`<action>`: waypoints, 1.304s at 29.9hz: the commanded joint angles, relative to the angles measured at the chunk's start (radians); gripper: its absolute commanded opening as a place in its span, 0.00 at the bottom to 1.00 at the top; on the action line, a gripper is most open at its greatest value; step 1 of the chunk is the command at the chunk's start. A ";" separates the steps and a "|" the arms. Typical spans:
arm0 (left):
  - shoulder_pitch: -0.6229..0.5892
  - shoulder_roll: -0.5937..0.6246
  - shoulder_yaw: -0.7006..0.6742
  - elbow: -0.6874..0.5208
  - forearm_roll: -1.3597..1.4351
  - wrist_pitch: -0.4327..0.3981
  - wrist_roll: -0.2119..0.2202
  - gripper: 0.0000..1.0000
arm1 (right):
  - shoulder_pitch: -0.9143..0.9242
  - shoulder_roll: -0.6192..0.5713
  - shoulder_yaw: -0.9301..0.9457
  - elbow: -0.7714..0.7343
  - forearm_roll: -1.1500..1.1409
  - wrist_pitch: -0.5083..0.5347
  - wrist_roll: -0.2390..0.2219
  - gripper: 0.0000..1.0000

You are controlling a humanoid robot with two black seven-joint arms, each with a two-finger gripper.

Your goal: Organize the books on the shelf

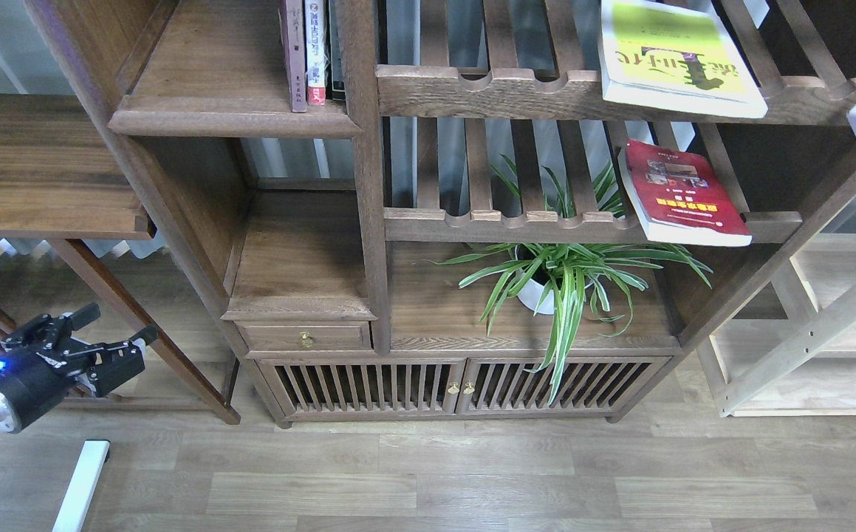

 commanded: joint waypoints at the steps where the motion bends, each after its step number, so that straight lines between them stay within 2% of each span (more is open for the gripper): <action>1: 0.007 -0.015 0.006 0.012 0.003 -0.001 -0.002 1.00 | 0.001 0.000 -0.060 -0.004 0.000 -0.009 0.000 0.00; 15: 0.017 -0.081 0.044 0.033 0.005 0.023 -0.002 1.00 | -0.004 0.000 -0.370 -0.089 -0.052 -0.191 0.000 0.00; 20: 0.046 -0.101 0.049 0.050 0.005 0.031 -0.008 1.00 | -0.013 0.000 -0.506 -0.105 -0.043 -0.321 0.000 0.00; 24: 0.065 -0.144 0.049 0.088 0.005 0.031 -0.009 1.00 | -0.028 0.124 -0.591 -0.111 0.003 -0.432 0.000 0.00; 29: 0.076 -0.168 0.050 0.122 0.005 0.031 -0.008 1.00 | -0.163 0.315 -0.577 -0.160 0.103 -0.535 0.000 0.00; 39: 0.079 -0.193 0.065 0.159 0.007 0.029 -0.006 1.00 | -0.424 0.582 -0.427 -0.341 0.150 -0.561 0.000 0.00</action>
